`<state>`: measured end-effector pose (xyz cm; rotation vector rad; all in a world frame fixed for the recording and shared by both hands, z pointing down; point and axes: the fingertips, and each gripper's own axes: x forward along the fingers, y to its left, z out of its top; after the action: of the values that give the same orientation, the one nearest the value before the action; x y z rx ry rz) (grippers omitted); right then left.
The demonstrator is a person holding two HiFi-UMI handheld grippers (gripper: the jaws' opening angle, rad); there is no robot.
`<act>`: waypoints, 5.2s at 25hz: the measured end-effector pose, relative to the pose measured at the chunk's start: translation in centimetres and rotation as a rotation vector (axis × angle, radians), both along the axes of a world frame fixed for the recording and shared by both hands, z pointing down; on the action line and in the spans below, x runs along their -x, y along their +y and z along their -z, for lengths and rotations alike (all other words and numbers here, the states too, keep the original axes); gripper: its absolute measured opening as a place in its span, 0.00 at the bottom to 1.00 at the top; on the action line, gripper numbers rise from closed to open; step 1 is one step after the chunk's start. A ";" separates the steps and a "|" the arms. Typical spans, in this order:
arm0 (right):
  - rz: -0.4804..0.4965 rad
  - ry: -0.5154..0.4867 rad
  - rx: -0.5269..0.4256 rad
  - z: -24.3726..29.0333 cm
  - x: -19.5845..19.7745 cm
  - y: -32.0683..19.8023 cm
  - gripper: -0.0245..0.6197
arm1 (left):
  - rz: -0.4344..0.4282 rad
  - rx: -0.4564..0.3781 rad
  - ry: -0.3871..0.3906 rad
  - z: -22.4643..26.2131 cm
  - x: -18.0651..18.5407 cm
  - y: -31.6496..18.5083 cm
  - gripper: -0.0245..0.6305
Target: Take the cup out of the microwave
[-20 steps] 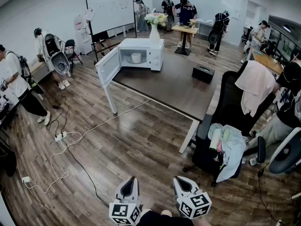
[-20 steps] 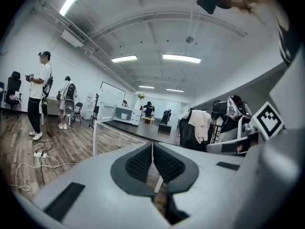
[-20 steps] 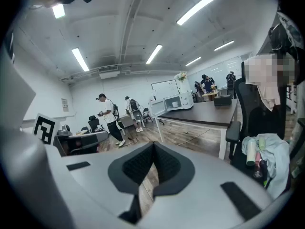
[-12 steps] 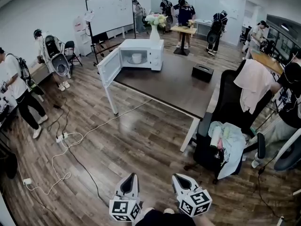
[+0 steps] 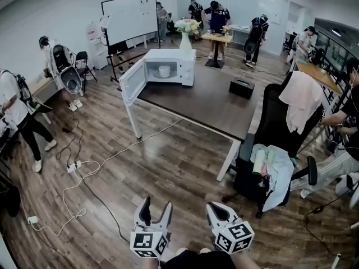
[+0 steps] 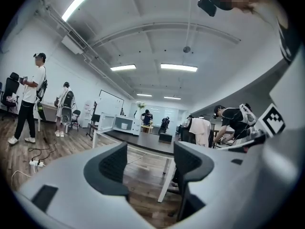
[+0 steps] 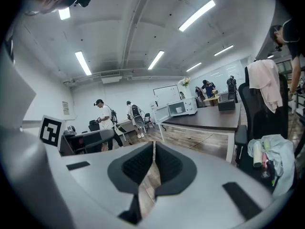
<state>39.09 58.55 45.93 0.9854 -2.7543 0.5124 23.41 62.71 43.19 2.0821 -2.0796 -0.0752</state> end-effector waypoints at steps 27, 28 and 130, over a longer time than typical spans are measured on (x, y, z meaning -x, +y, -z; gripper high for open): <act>0.002 -0.039 0.061 -2.6 10.2 -7.7 0.03 | 0.111 0.014 -0.034 -1.5 12.3 -7.7 0.80; 0.006 -0.045 0.065 -2.5 11.0 -9.0 0.03 | 0.120 0.013 -0.035 -1.4 13.2 -8.8 0.80; -0.301 -0.079 0.153 -5.3 44.6 -83.8 0.03 | -0.328 0.059 0.042 -5.7 42.2 -91.7 0.80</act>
<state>-5.55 -25.21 51.28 1.3746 -2.5952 0.8096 -18.84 -29.04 48.93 2.3306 -1.6697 -0.0094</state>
